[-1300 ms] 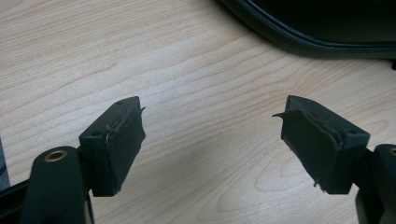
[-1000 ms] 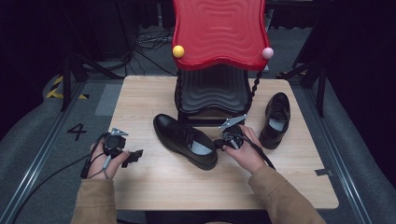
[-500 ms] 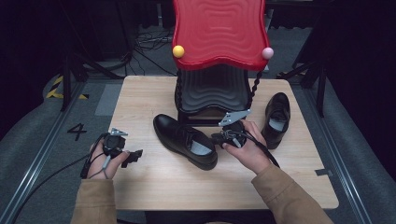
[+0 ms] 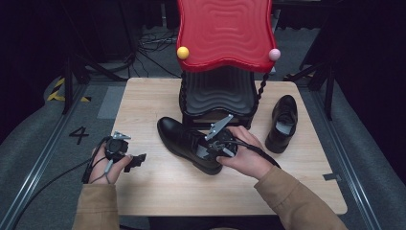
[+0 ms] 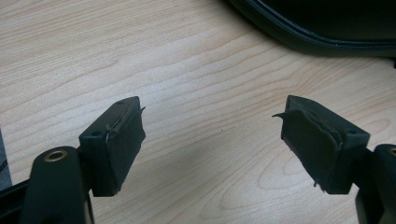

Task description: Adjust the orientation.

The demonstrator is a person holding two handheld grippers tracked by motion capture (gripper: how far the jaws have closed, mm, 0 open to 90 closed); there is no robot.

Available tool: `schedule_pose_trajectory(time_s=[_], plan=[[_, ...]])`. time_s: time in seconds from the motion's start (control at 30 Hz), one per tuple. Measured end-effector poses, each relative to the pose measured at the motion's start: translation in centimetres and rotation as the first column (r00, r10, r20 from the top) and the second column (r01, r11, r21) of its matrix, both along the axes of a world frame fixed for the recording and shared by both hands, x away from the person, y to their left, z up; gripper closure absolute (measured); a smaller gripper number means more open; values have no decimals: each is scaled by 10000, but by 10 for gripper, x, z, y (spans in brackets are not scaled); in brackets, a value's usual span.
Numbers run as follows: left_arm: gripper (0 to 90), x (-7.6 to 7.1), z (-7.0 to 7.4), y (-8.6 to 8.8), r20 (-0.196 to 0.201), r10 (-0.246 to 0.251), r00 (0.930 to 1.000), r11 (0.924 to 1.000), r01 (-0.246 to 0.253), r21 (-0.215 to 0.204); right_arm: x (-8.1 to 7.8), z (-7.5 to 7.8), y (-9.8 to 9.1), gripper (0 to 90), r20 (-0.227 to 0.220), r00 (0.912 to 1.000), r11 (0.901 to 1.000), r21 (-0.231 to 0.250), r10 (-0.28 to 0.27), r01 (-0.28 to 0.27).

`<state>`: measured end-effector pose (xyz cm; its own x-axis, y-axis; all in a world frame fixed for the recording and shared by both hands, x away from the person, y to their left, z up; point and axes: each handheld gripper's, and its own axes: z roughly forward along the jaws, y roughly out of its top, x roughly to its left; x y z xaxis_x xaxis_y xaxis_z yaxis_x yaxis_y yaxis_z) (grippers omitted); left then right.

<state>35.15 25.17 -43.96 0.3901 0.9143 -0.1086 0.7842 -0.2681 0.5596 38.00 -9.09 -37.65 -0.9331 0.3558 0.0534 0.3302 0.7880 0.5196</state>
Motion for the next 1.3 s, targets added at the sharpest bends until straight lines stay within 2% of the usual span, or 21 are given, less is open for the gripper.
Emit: schedule_pose_trajectory(time_s=[0.23,0.5,0.67,0.7,0.83,0.9,1.17,1.2,1.23,1.3], plan=[[219,0,-2,1,-23,23,10000,10000,-23,-21,5,-16,13,697,-677,9975,9956,-909,184,-246],[218,1,-5,2,-176,33,9998,10000,-35,-83,10,-32,24,699,-1017,9940,9868,-1522,404,-556],[218,1,-6,2,-216,39,9998,9999,-41,-99,13,-45,31,723,-1191,9906,9727,-2132,671,-916],[218,1,-6,2,-223,23,9997,10000,-24,-65,13,-46,32,749,-1028,9916,9651,-2415,788,-1017],[219,1,-7,2,-233,27,9997,10000,-29,-89,14,-45,32,813,-1131,9885,9636,-2365,1001,-1246],[219,1,-7,2,-224,0,9997,10000,-1,-62,15,-45,33,847,-1293,9840,9611,-2320,1222,-1498],[220,1,-7,2,-215,9,9998,10000,-10,-67,8,-41,37,856,-889,9828,9496,-2570,1618,-1796],[220,1,-6,3,-219,5,9998,10000,-6,-81,8,-39,37,854,-834,9814,9493,-2514,1728,-1885],[220,2,-6,3,-200,-11,9998,10000,10,-48,5,-37,37,852,-970,9816,9539,-2380,1642,-1831],[220,2,-6,3,-208,0,9998,10000,-2,-87,-1,-32,35,849,-1048,9815,9564,-2298,1600,-1805]])
